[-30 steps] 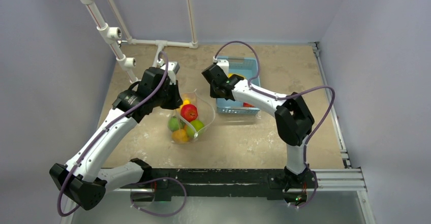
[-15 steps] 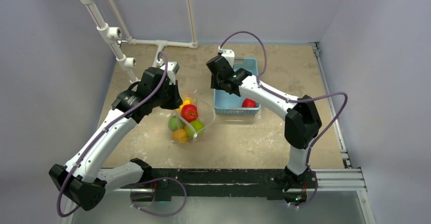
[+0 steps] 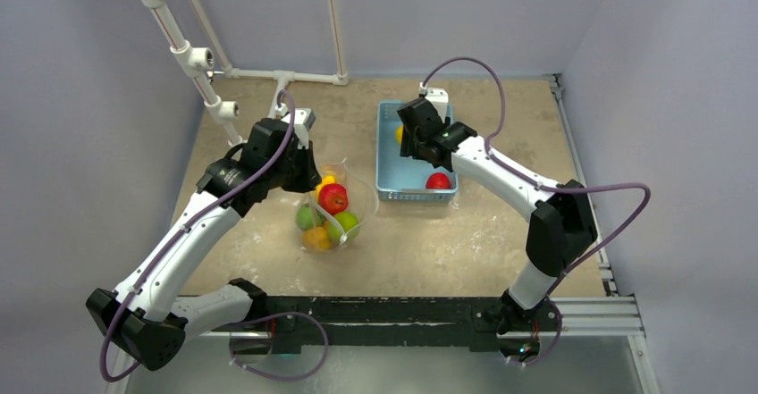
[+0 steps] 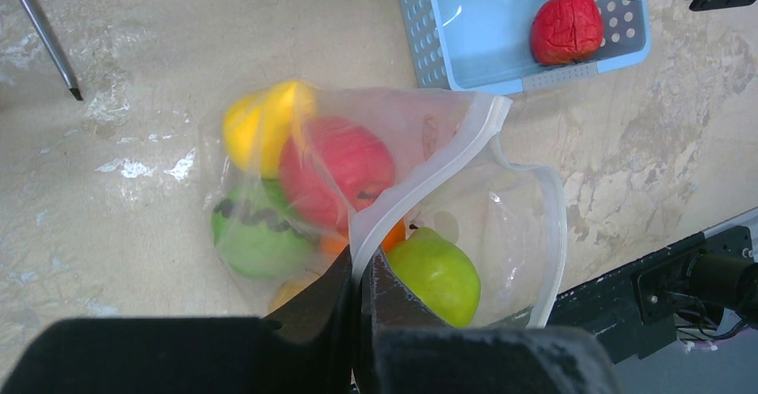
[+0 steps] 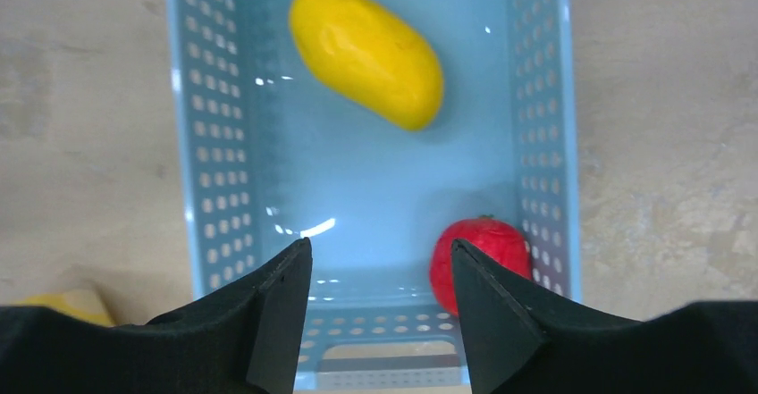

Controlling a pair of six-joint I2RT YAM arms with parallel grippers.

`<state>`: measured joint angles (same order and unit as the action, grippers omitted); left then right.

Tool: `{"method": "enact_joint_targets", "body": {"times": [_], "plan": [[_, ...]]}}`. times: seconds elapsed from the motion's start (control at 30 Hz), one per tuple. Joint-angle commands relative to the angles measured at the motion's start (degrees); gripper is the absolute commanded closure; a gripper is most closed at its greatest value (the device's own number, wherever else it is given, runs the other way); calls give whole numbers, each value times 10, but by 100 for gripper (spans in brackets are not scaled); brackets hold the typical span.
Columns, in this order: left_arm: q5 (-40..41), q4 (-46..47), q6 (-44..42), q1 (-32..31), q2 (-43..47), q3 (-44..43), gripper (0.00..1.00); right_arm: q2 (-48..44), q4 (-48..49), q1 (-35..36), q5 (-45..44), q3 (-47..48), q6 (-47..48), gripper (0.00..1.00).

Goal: Place the food in the zip-top bag and seal the zipper
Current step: Adjust the bin at the center of the board, then pick up the fake vegetable from the bin.

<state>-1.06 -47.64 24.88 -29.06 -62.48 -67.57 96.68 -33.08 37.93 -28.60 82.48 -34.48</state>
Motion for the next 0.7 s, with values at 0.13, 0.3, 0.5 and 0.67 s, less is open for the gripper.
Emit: {"method": "enact_joint_targets", "body": {"times": [0.13, 0.3, 0.5, 0.67], "plan": [[-5, 24, -4, -1, -3, -5, 100, -34, 2, -33, 9, -60, 27, 34], [-4, 24, -6, -1, -5, -6, 100, -34, 9, -45, 15, -90, 31, 25], [-3, 27, -7, -1, -7, -5, 100, -29, 30, -48, 39, -115, 35, 19], [-2, 26, -9, -1, -7, -3, 100, -15, 40, -49, 43, -130, 34, 16]]}}
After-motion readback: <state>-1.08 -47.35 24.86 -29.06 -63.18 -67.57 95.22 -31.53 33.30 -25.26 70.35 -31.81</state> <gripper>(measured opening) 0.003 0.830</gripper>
